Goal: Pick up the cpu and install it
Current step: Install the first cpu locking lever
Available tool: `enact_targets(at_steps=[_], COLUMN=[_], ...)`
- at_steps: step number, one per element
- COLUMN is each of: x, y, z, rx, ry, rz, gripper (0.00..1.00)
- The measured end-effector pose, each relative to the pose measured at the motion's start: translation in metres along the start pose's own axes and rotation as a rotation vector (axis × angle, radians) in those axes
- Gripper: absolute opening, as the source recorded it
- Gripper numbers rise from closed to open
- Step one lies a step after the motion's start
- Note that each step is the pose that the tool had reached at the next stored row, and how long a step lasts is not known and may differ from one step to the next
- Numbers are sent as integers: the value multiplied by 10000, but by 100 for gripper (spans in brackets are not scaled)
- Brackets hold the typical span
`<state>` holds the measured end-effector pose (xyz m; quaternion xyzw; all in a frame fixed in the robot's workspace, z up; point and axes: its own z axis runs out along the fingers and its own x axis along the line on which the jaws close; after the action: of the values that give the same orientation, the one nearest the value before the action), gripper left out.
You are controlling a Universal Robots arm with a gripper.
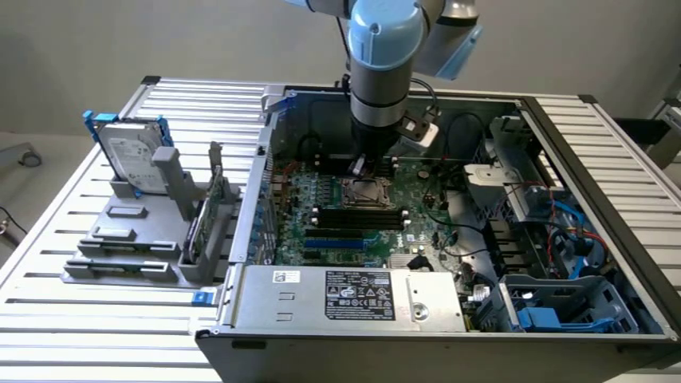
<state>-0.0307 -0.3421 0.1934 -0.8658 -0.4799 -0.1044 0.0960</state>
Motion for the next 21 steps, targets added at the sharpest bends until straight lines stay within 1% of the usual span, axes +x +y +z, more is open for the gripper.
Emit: enact_targets(at_steps=[4, 7, 8, 12, 15, 21], x=[9, 13, 18, 19, -9, -83], y=[19, 23, 23, 31, 54, 111], z=[7, 3, -15, -104, -157, -269], rx=[0, 14, 34, 120, 169, 290], ry=[0, -5, -9, -77, -114, -200], rz=[0, 14, 29, 100, 161, 292], gripper=[11, 11, 11, 11, 11, 11])
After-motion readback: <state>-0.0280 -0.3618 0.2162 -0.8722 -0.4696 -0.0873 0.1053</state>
